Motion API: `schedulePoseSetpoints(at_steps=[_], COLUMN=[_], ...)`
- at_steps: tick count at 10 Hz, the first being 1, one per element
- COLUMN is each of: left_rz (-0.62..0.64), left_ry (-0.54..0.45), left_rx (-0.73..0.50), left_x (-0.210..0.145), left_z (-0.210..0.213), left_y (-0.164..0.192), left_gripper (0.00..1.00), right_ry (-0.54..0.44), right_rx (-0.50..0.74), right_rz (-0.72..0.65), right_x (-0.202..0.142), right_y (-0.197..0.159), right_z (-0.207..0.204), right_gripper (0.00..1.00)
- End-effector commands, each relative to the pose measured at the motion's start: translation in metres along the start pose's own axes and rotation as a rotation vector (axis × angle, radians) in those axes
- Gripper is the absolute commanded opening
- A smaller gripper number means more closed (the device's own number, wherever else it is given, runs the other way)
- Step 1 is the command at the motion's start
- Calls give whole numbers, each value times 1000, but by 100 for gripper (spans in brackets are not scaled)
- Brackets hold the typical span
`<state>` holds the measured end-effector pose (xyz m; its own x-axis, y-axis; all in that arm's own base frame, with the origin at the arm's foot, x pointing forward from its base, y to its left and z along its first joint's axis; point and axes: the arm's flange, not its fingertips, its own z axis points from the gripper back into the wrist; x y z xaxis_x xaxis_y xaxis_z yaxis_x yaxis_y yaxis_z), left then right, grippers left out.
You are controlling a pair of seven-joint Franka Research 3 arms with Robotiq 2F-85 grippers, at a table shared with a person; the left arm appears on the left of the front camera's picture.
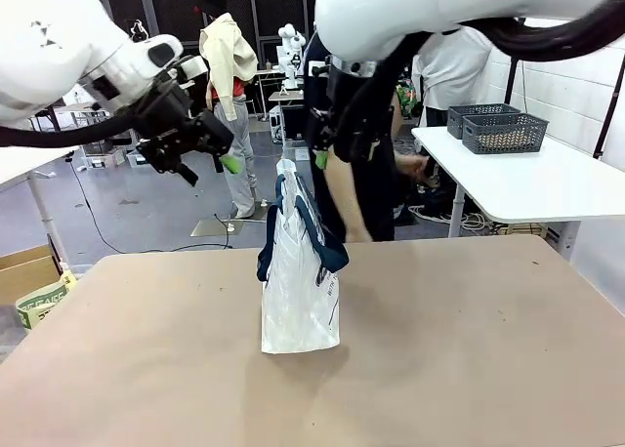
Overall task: Transfer purchased items from the store into the shopping bag.
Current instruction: Open the Reusable shopping bag in the center of the table.
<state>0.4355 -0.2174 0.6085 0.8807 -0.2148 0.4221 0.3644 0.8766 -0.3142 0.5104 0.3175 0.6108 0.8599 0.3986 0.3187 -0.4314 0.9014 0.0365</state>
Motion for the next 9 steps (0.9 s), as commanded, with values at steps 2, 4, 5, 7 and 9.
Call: schedulePoseSetpoints(at_steps=[2, 4, 5, 7, 9], left_rz=[80, 58, 58, 62, 130], left_ry=[86, 59, 59, 104, 126], left_rx=[-24, -8, -8, -1, 3], left_x=[23, 13, 13, 17, 21], left_z=[-20, -19, -19, -32, -37], left_y=[-14, -12, -12, -14, -20], left_gripper=[100, 100, 100, 100, 100], right_ry=[70, 38, 38, 53, 62], right_rx=[23, 31, 31, 23, 35], right_rz=[-26, -18, -18, -18, -48], right_x=[53, 32, 32, 43, 50], right_y=[10, 5, 5, 8, 12], right_z=[-19, -17, -17, -32, -42], right_gripper=[100, 100, 100, 100, 100])
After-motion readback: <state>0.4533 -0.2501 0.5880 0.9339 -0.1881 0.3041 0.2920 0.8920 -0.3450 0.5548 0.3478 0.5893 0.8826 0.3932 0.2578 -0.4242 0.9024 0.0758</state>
